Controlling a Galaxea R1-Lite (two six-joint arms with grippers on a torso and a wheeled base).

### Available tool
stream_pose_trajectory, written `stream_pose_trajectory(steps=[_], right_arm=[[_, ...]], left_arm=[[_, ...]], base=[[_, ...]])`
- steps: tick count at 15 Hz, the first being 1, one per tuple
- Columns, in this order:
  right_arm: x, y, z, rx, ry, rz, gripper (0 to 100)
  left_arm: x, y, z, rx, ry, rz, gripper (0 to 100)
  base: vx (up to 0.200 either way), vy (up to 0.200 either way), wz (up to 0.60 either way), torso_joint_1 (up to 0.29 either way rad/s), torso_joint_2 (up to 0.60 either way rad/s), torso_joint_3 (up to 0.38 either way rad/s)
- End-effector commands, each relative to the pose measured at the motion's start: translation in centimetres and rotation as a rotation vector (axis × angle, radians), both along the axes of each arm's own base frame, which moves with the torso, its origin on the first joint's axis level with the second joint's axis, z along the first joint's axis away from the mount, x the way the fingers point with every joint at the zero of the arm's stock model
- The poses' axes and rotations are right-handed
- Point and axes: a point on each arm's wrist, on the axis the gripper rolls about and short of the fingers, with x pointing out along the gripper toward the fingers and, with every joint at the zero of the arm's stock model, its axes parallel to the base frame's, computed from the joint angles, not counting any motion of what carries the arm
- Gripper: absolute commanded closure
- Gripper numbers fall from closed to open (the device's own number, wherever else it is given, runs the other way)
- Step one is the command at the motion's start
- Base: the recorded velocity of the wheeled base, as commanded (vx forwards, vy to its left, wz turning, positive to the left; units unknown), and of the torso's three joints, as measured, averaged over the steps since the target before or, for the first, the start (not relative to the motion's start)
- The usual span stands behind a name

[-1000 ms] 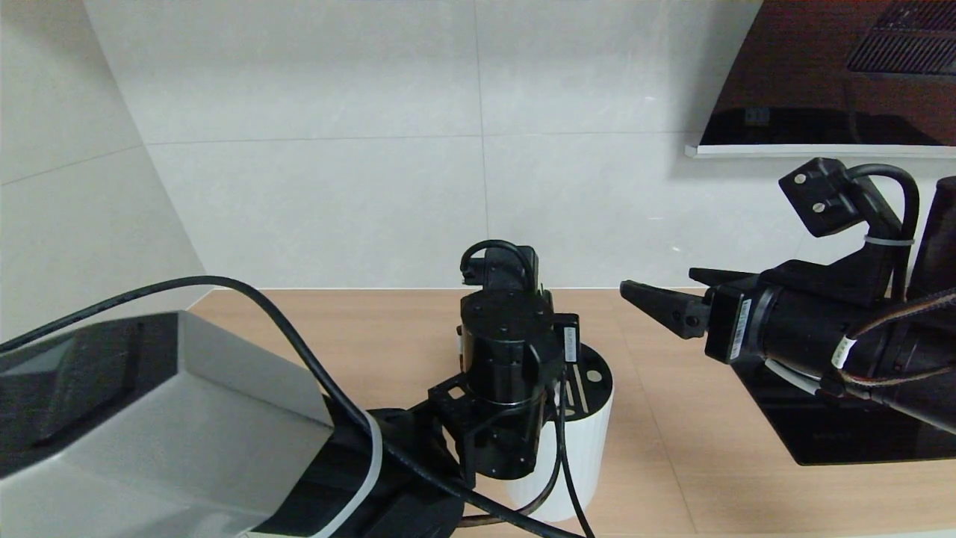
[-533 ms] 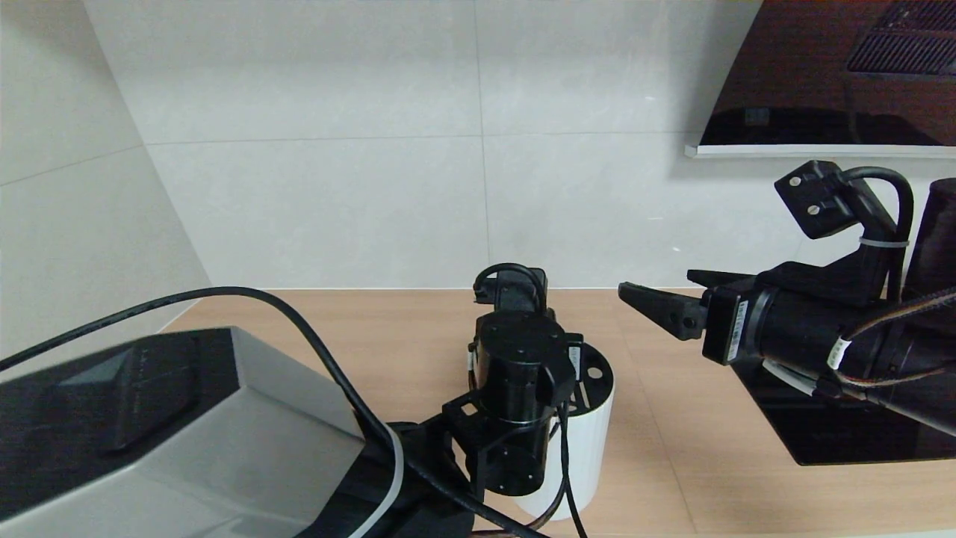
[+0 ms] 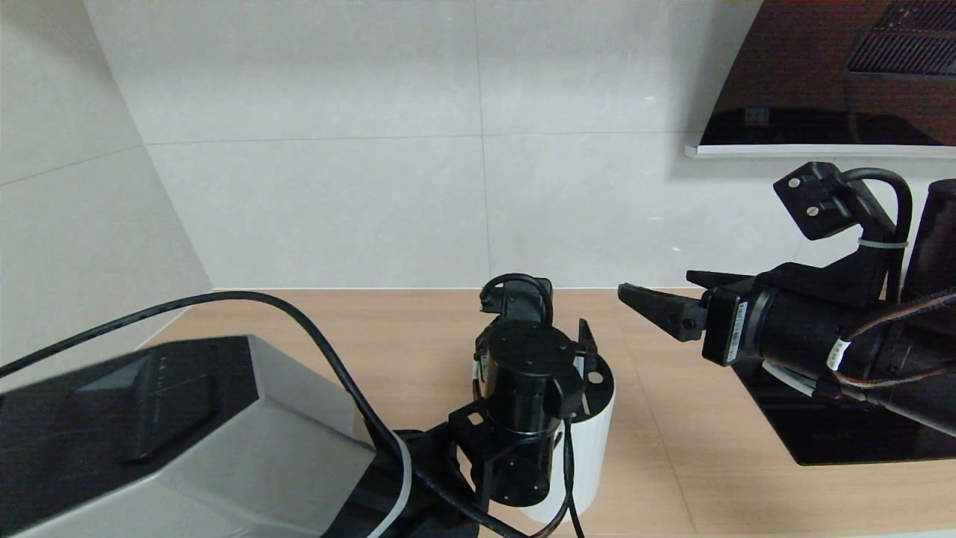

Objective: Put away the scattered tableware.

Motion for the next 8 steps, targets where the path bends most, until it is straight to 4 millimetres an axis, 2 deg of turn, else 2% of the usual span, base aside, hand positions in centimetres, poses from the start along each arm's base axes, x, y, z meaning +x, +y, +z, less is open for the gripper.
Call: stream_pose_trajectory(steps=[1, 5, 6, 7, 8], right_arm=[[0.0, 0.0, 0.0, -0.001, 0.001, 0.000, 0], [0.1, 0.2, -0.2, -0.006, 0.007, 0.002, 0], [0.1, 0.2, -0.3, -0.007, 0.008, 0.002, 0], [0.1, 0.2, -0.3, -0.006, 0.007, 0.002, 0], [0.0, 0.0, 0.0, 0.001, -0.002, -0.001, 0]], left_arm=[[-0.1, -0.1, 0.0, 0.000, 0.000, -0.002, 0], [-0.2, 0.0, 0.3, -0.008, -0.006, -0.002, 0], [-0.2, 0.2, 1.0, -0.024, -0.018, 0.002, 0], [-0.4, 0.6, 2.4, -0.057, -0.044, 0.010, 0], [-1.1, 1.8, 5.3, -0.113, -0.089, 0.018, 0]], base=[[0.000, 0.000, 0.00, 0.000, 0.00, 0.000], [0.000, 0.000, 0.00, 0.000, 0.00, 0.000], [0.000, 0.000, 0.00, 0.000, 0.00, 0.000], [0.000, 0.000, 0.00, 0.000, 0.00, 0.000], [0.000, 0.000, 0.00, 0.000, 0.00, 0.000]])
